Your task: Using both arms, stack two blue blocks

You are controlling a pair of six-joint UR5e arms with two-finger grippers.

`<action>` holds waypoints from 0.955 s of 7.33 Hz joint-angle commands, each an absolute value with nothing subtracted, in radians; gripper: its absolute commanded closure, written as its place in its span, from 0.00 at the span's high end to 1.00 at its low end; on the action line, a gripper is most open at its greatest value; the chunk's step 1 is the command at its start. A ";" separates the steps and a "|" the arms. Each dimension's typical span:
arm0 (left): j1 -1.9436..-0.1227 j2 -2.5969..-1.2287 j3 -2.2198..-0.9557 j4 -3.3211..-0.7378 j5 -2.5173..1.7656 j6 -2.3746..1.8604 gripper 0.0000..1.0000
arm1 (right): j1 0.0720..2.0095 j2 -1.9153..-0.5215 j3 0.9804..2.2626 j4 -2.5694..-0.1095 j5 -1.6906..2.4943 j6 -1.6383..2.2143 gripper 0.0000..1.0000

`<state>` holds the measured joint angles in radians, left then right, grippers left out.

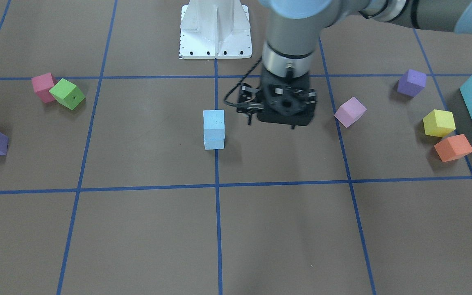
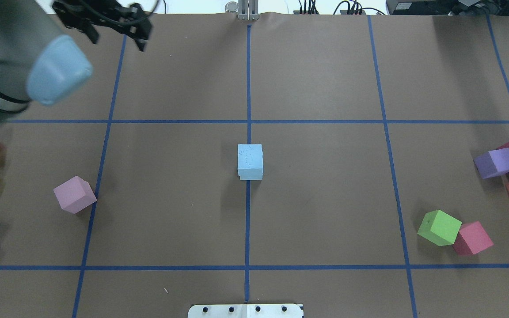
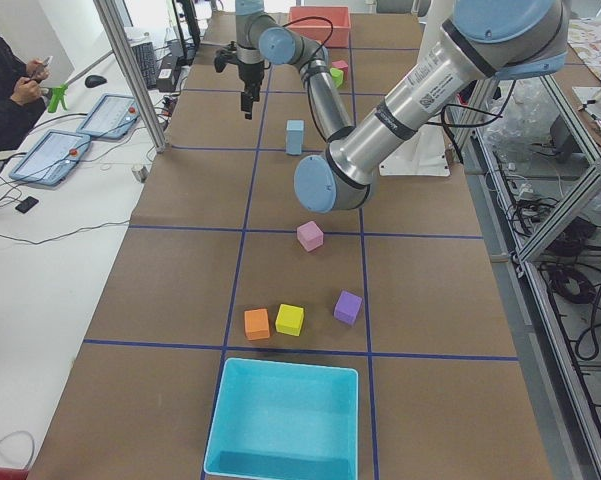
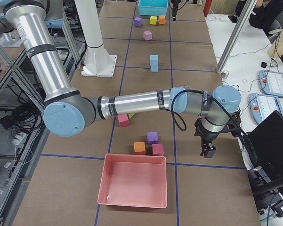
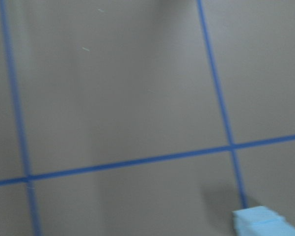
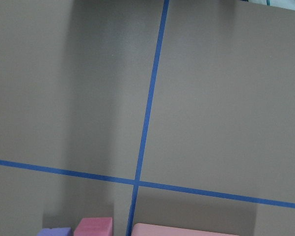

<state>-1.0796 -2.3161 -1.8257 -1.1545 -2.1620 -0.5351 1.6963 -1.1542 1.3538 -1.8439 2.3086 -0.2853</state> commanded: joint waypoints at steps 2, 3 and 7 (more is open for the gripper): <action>-1.444 -2.000 -1.867 -1.143 -2.308 0.035 0.98 | 1.680 -1.151 1.364 -1.842 2.336 -0.264 1.00; -1.516 -1.933 -1.849 -1.144 -2.312 0.173 0.98 | 1.665 -1.150 1.371 -1.842 2.336 -0.252 1.00; -1.640 -1.878 -1.752 -1.160 -2.339 0.351 0.98 | 1.643 -1.146 1.378 -1.841 2.324 -0.256 1.00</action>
<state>-1.6166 -1.8807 -1.7756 -1.1570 -2.3371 0.3238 1.6481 -1.1479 1.3775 -1.8420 2.3297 -0.2554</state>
